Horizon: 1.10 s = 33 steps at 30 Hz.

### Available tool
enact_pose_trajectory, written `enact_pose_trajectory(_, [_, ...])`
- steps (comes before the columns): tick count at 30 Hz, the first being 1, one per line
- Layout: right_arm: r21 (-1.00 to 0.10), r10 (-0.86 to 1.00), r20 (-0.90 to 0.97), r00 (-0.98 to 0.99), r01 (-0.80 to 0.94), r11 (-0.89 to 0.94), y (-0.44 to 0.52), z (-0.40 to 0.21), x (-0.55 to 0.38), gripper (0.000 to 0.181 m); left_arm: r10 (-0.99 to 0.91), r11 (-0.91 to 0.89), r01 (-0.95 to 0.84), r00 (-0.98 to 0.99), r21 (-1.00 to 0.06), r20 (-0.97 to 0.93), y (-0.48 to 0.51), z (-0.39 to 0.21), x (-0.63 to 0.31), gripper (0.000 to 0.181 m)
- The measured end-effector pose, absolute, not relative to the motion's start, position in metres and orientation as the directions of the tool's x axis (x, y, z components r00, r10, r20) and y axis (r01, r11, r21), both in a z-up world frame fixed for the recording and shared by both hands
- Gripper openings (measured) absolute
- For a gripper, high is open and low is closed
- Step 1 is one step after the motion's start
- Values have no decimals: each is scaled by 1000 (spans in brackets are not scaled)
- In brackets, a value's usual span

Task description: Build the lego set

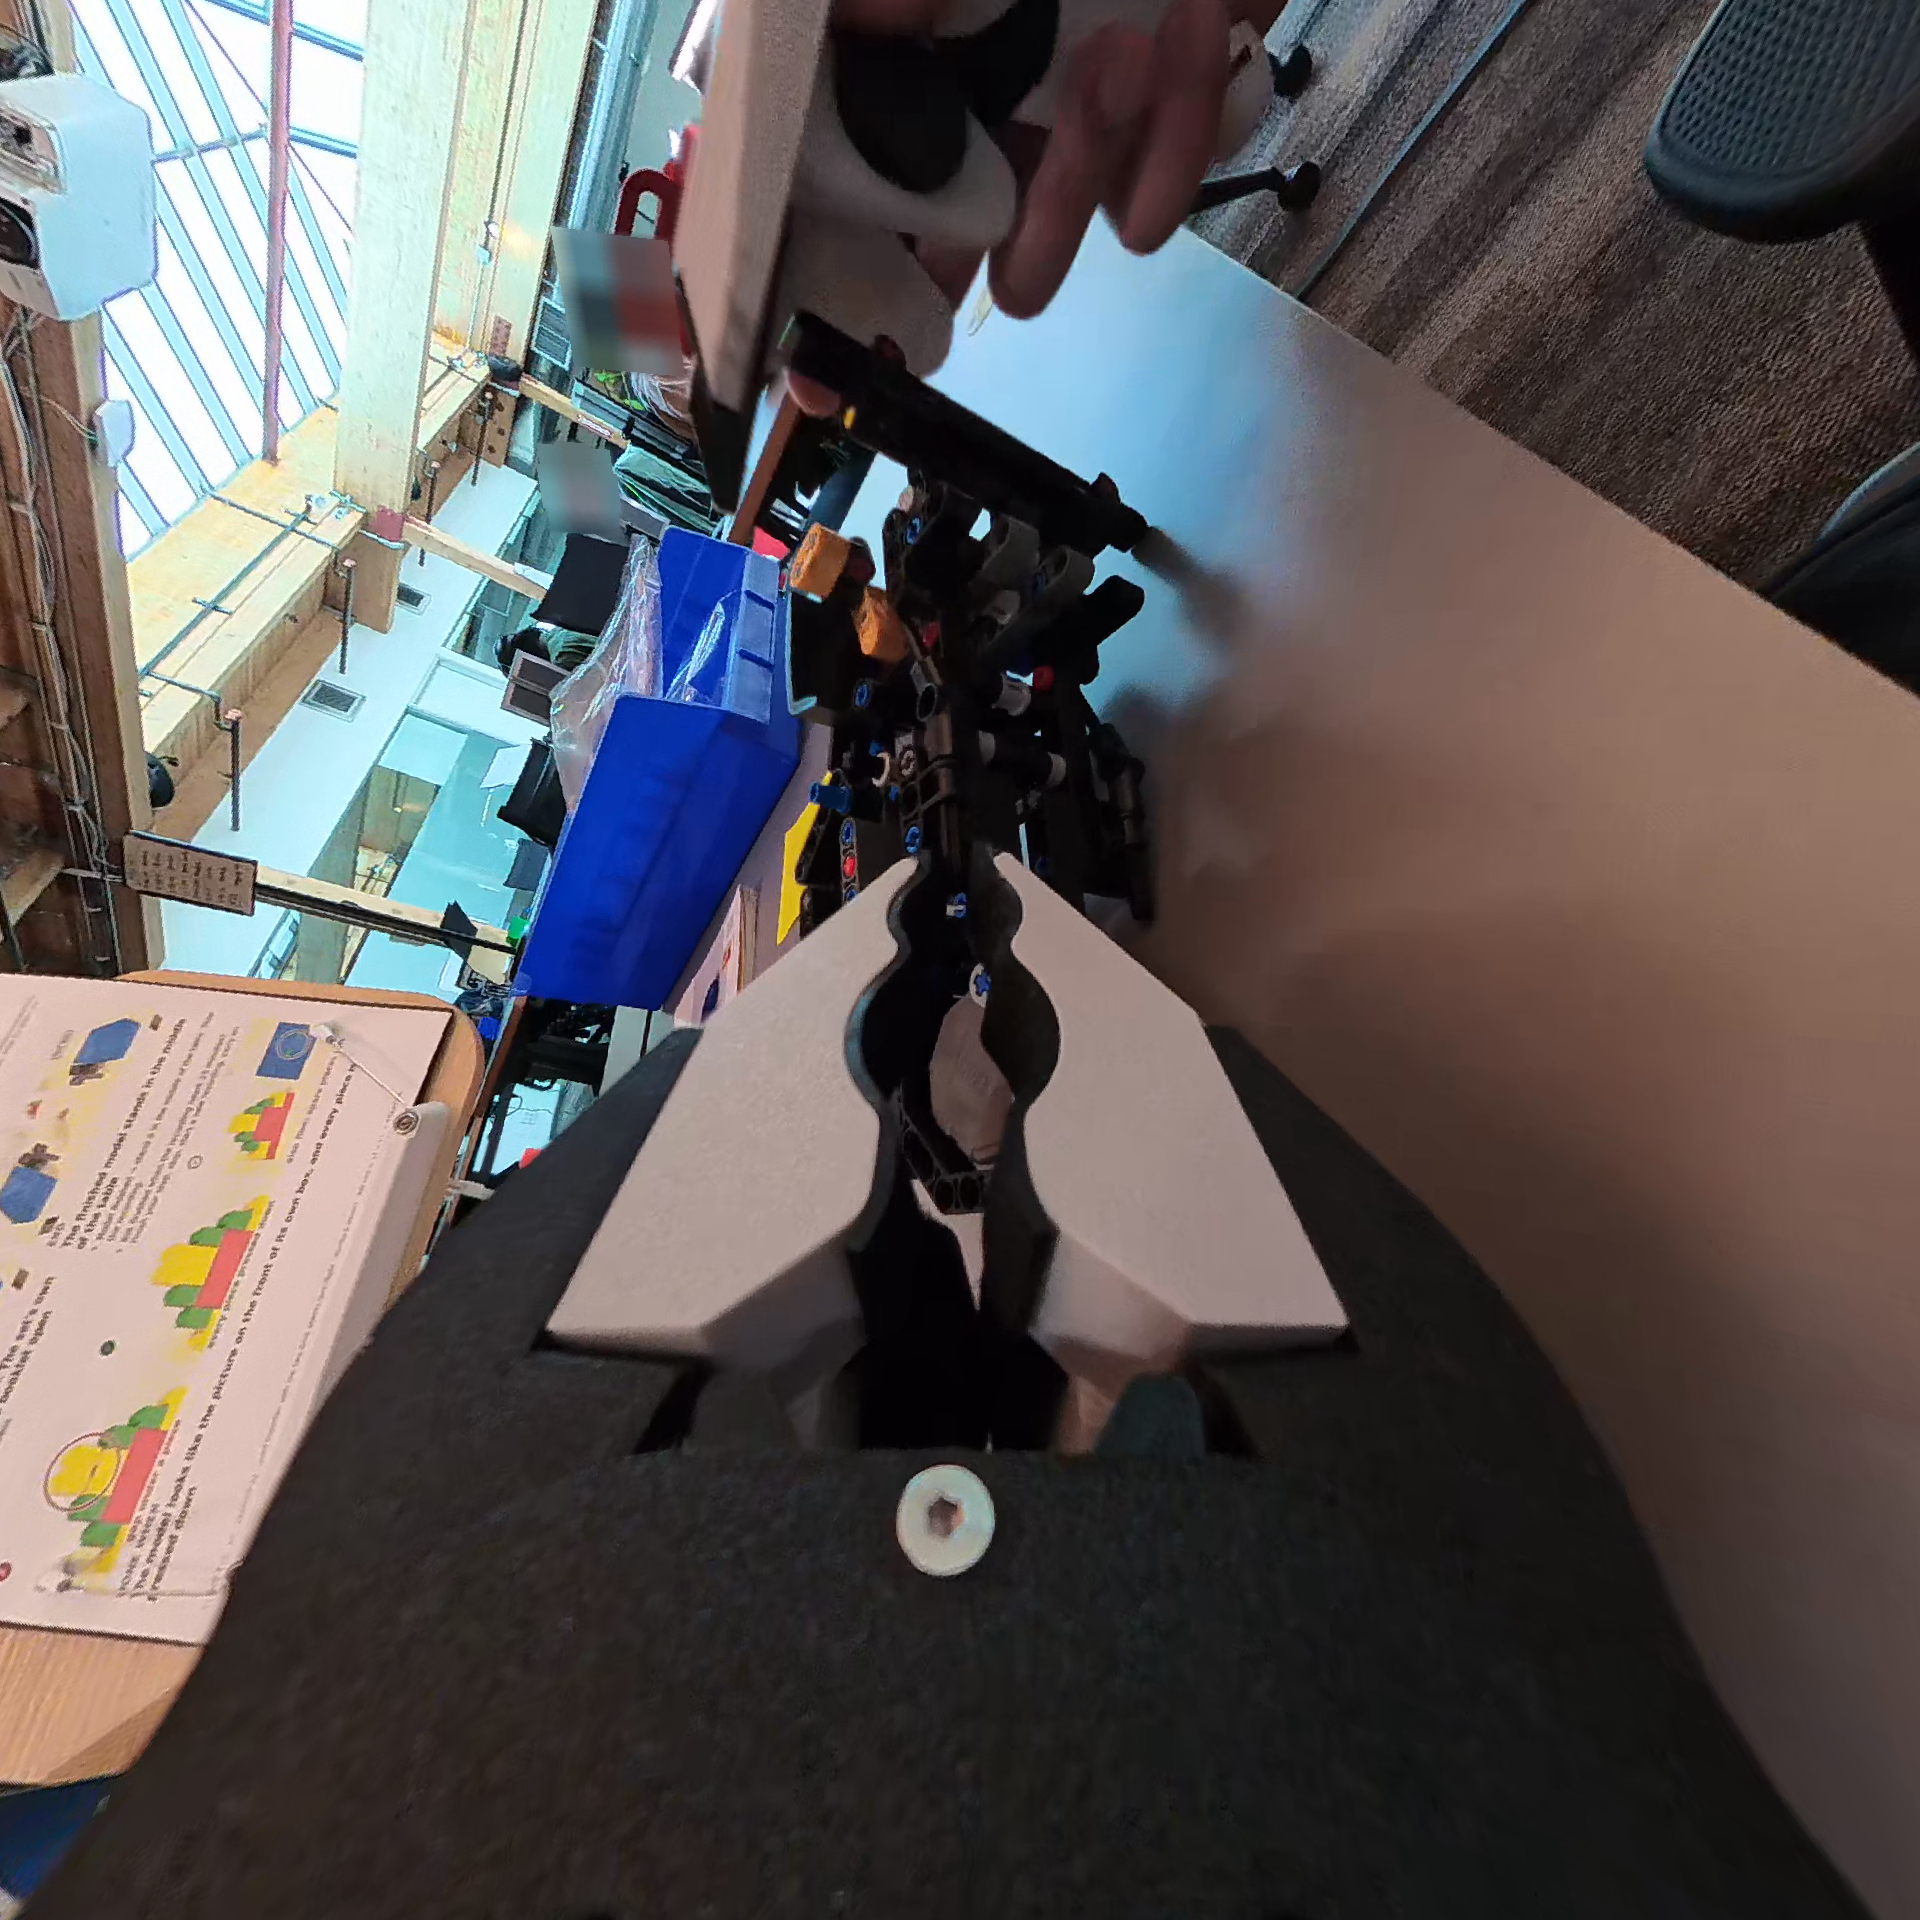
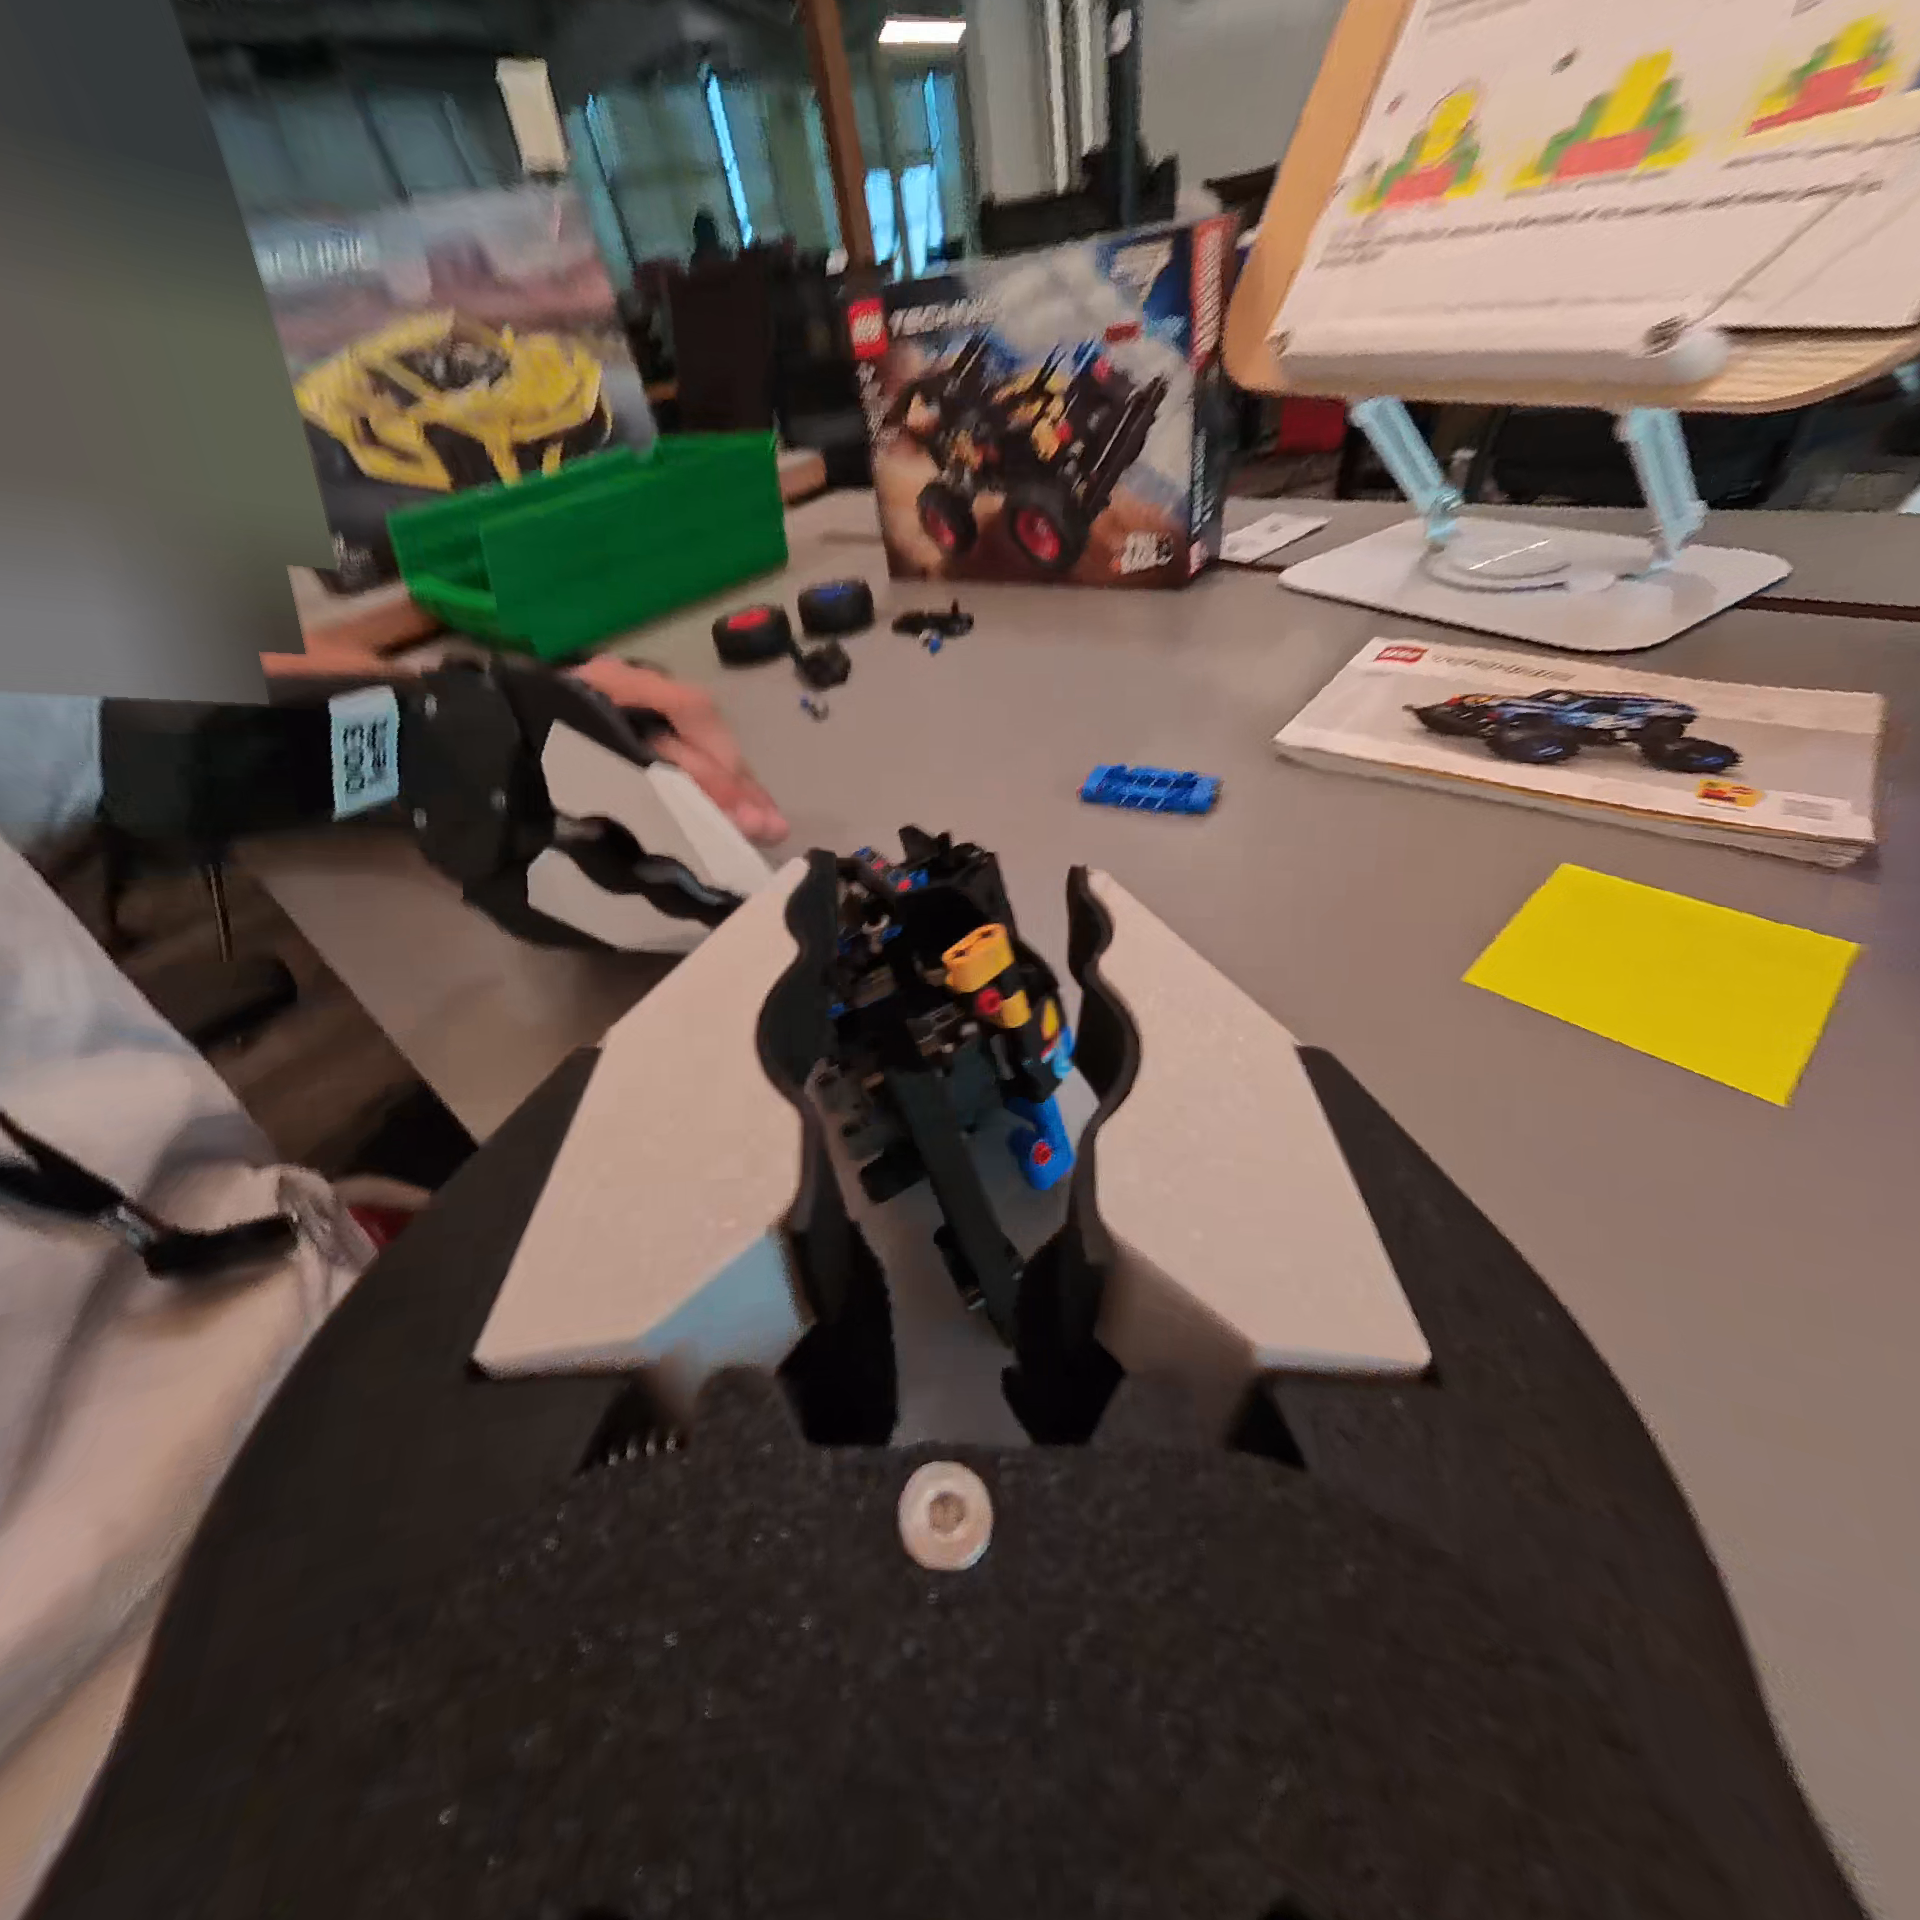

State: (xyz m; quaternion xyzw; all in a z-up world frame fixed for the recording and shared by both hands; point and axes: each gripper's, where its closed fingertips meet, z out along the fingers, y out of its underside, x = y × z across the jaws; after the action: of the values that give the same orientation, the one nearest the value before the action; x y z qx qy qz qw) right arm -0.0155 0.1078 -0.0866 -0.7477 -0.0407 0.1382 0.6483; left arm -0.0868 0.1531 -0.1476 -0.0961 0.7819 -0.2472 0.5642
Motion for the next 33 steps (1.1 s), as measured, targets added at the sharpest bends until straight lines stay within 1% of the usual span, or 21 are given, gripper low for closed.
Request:
enact_pose_trajectory(2, [-977,186,-184,965,-158,-146,105,-84,-2,39,-425,861,133,-341,-491,-838,155,-147,-89,4])
enact_pose_trajectory(5, [-979,102,-149,984,-132,-153,104,-90,13,37,-409,873,129,-333,-471,-850,164,-147,-93,4])
enact_pose_trajectory(7, [-978,71,-141,987,-128,-163,103,-95,19,36,-425,865,120,-341,-487,-839,174,-147,-96,4])
enact_pose_trajectory(8, [-976,79,-136,988,-120,-183,103,-101,18,36,-442,854,114,-356,-507,-824,177,-147,-96,4])
enact_pose_trajectory(11, [-971,257,-139,957,-80,-225,103,-110,-17,38,-495,818,86,-400,-569,-771,181,-148,-94,4])
enact_pose_trajectory(13, [-968,304,-81,949,-3,-250,105,-117,-31,41,-507,801,92,-419,-591,-753,180,-148,-96,3])
enact_pose_trajectory(14, [-968,301,-42,953,36,-249,107,-119,-33,39,-514,793,94,-427,-602,-744,180,-148,-96,3])
enact_pose_trajectory(17, [-979,255,27,967,78,-191,114,-114,-31,23,-561,746,78,-461,-661,-688,180,-148,-96,3])
enact_pose_trajectory(19, [-983,226,50,973,87,-160,117,-111,-30,20,-595,704,64,-491,-708,-636,179,-147,-97,6])
enact_pose_trajectory(23, [-987,210,34,977,65,-146,115,-109,-30,21,-680,573,46,-530,-818,-506,182,-134,-97,34])
enact_pose_trajectory(25, [-991,194,13,981,38,-128,114,-104,-31,19,-723,485,13,-556,-874,-410,186,-127,-96,42])
enact_pose_trajectory(26, [-993,183,5,983,27,-119,114,-102,-31,18,-725,461,-30,-589,-887,-357,188,-130,-96,50])
enact_pose_trajectory(28, [-991,149,25,989,43,-123,115,-104,-30,16,-718,444,-128,-643,-887,-267,192,-141,-97,74])
enact_pose_trajectory(29, [-990,132,49,990,65,-122,116,-106,-30,18,-718,435,-153,-654,-887,-239,194,-143,-97,80])
enact_pose_trajectory(33, [-987,98,97,990,108,-119,113,-108,-30,20,-710,439,-235,-683,-867,-175,205,-155,-100,85])
